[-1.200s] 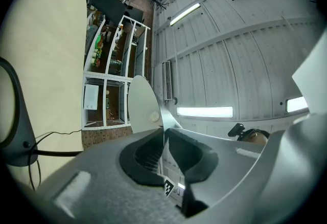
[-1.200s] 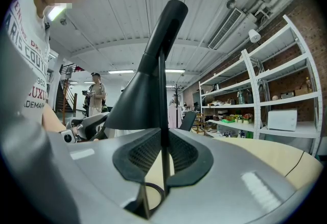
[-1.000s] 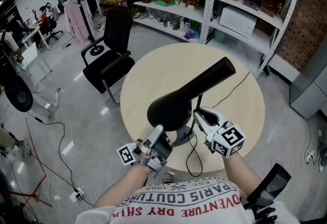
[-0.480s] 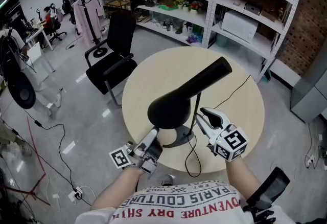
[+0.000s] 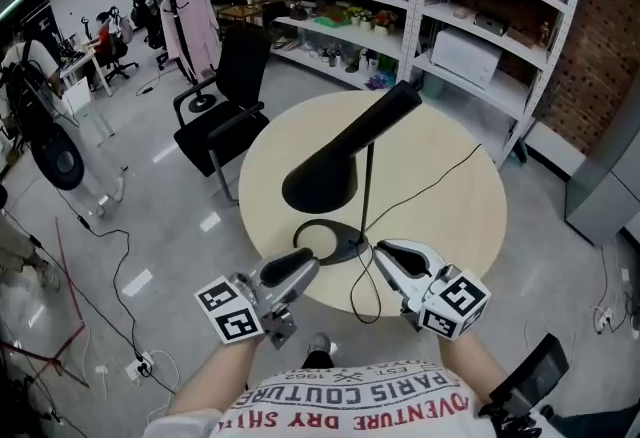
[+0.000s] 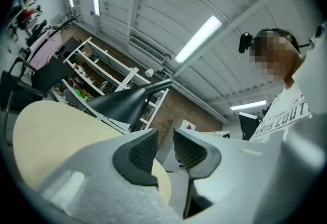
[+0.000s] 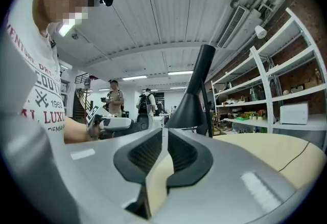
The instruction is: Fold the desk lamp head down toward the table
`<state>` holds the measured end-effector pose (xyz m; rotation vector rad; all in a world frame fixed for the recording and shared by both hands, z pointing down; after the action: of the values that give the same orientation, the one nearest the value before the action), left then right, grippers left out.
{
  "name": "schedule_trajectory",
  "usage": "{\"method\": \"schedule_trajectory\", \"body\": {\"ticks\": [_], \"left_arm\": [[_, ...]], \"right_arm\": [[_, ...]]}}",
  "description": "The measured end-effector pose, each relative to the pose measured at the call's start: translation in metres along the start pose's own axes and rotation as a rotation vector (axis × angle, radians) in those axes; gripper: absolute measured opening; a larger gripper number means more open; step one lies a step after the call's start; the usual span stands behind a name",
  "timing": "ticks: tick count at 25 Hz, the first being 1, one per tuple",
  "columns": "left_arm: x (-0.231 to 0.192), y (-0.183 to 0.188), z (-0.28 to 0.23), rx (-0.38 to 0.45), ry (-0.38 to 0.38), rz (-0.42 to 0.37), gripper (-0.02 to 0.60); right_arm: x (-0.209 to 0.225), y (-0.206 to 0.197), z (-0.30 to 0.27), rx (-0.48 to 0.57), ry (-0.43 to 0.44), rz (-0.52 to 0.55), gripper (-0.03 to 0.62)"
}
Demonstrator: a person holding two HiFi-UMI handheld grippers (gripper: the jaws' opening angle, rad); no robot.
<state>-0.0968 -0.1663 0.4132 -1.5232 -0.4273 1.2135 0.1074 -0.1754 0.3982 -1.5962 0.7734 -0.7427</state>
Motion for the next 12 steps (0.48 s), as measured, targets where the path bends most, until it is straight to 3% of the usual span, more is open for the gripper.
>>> {"method": "schedule_trajectory", "body": {"ticks": [3,4,5,9,12], "left_arm": [[0.042,-0.013,-0.003,-0.092,0.008,-0.126,0.077],[0.055,-0.017,-0.002,-0.116,0.012,-0.164,0.017],[0.068,-0.021,-0.002,-0.138,0.009,-0.190,0.000],[0.109,-0.039,-0.001,-0.176,-0.035,-0.185,0.000],[0.126,-0.050,0.004,-0.192,-0.015,-0.184,0.000]], "right_arm": [[-0.025,-0.007,0.019,-0.003,0.042,-0.017,-0.002],[-0.034,-0.008,0.026,-0.004,0.058,-0.022,-0.002],[-0.042,-0.010,0.032,-0.007,0.073,-0.024,-0.002],[-0.071,-0.019,0.055,-0.037,0.111,-0.011,-0.002],[-0.085,-0.028,0.070,-0.053,0.127,-0.015,-0.002]]}}
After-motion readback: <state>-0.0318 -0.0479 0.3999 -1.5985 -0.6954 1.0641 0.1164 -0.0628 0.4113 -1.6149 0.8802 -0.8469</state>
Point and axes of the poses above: the fingertips, and each gripper's own axes: z backward along the fingers, x to its right, y out of its top, the point moved 6 cm from there along z, backward along the fingers, and after that the axes turned 5 degrees about -x, right-handed, at the moved point
